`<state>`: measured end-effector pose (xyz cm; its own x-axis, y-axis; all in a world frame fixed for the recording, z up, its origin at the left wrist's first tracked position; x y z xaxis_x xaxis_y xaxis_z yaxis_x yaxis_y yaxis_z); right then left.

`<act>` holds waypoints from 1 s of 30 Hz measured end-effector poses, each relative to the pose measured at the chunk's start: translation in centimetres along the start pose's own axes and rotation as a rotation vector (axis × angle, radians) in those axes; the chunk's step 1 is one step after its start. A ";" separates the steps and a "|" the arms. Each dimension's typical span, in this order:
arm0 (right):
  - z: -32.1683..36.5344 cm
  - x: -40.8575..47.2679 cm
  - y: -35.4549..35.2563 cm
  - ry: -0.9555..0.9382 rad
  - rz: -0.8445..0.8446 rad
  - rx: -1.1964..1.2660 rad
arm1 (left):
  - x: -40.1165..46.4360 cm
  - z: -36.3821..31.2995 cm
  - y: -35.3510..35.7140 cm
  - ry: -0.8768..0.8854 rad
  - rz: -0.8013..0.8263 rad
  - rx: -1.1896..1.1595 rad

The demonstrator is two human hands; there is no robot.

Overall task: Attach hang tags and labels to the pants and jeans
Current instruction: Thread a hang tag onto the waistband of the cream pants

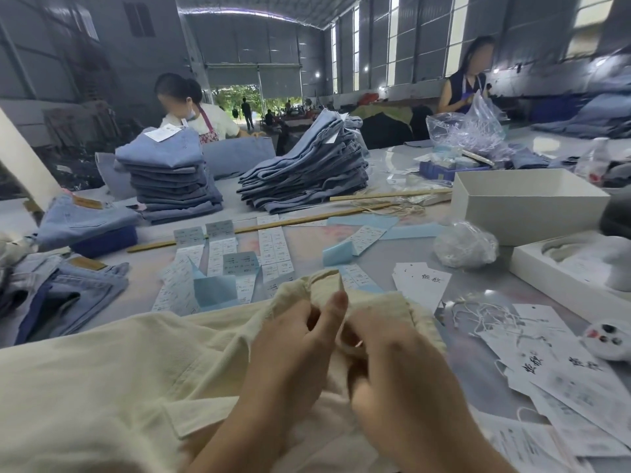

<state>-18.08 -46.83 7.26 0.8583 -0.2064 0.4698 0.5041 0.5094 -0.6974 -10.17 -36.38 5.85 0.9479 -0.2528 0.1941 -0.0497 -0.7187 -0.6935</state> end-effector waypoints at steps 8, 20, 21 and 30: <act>-1.0 -1.9 -1.0 -0.193 0.079 0.284 | 0.0 0.6 -0.6 -0.098 0.069 -0.065; -3.7 3.2 -0.4 0.424 0.158 0.461 | -2.8 0.6 -2.0 -0.030 0.127 -0.343; -3.7 3.3 -0.2 0.417 0.117 0.462 | -2.7 0.7 -2.0 -0.030 0.135 -0.347; -4.1 1.6 0.5 0.256 -0.162 0.583 | -2.3 0.2 -1.5 -0.001 -0.122 -0.081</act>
<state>-16.12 -50.36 5.43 0.8075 -0.4746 0.3502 0.5567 0.8095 -0.1866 -12.19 -34.62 6.30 0.9488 -0.1595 0.2727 0.0409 -0.7940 -0.6065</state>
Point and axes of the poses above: each hand's wrist, its own x-axis towards the middle knuckle, its own y-axis out of the palm, z = x × y, the point moved 1 cm from there along x, towards the middle knuckle, and after that the axes turned 12 degrees about x, right-handed, at the moved point
